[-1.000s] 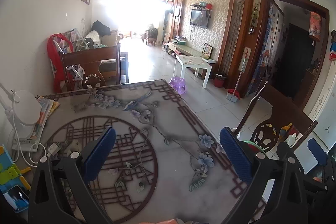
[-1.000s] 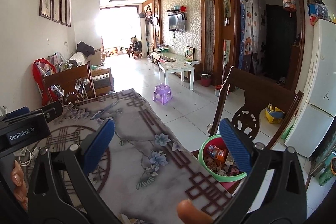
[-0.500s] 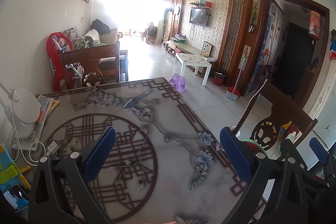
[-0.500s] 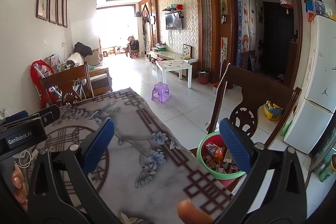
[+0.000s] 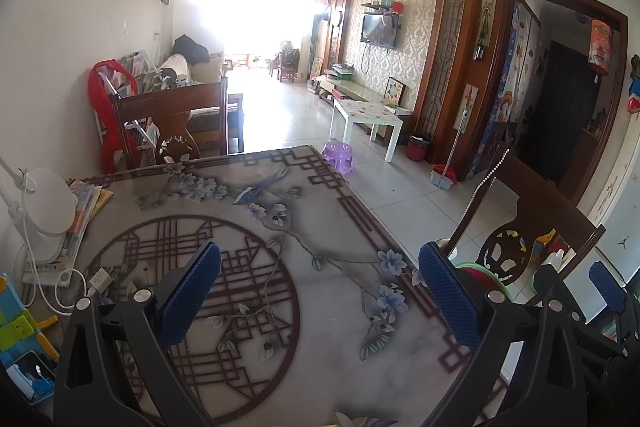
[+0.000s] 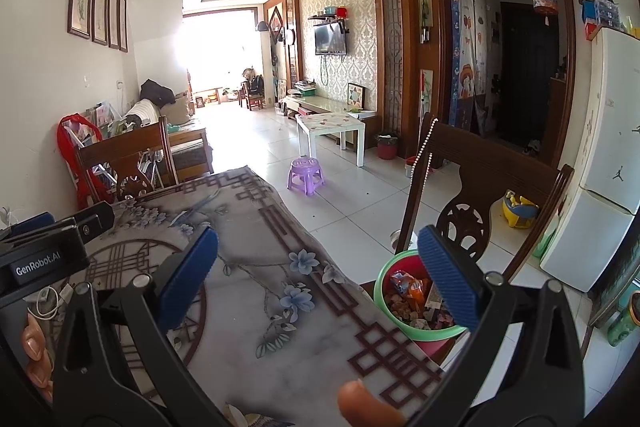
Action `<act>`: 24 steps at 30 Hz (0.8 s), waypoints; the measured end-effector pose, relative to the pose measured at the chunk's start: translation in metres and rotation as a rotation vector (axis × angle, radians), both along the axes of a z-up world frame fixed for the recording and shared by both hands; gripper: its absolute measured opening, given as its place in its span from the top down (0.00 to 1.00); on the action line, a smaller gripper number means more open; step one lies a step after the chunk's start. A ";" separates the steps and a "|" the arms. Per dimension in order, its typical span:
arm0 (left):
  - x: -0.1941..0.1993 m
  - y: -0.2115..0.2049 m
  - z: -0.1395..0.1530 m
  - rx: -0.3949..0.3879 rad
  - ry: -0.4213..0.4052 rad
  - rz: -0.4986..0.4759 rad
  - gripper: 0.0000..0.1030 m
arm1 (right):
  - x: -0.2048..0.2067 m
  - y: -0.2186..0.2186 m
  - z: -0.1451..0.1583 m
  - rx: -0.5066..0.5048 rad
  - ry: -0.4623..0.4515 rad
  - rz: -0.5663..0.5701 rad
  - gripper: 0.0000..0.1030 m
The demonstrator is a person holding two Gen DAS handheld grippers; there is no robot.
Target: Collect trash
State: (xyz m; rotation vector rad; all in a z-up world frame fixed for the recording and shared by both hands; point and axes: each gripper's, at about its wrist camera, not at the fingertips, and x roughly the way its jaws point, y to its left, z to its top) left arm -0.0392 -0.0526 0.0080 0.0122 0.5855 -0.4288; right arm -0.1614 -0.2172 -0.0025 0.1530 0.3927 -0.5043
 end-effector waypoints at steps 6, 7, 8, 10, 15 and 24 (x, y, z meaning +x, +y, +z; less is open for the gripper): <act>-0.001 0.000 0.000 0.001 0.001 0.001 0.08 | 0.000 0.000 0.000 0.001 0.000 0.000 0.05; -0.001 0.000 0.000 0.001 0.002 0.001 0.08 | 0.000 0.001 0.000 0.000 0.000 0.001 0.05; 0.000 0.000 0.000 0.000 0.001 0.001 0.08 | 0.000 0.001 0.000 -0.001 0.001 0.002 0.05; -0.001 0.000 0.000 0.001 0.000 0.001 0.08 | 0.000 0.001 0.000 -0.002 0.003 0.002 0.05; 0.000 0.000 0.001 0.002 0.001 0.001 0.08 | 0.000 0.001 -0.002 -0.002 0.005 0.004 0.05; 0.001 0.000 0.002 0.001 0.002 0.001 0.08 | 0.001 0.001 -0.003 -0.002 0.005 0.006 0.05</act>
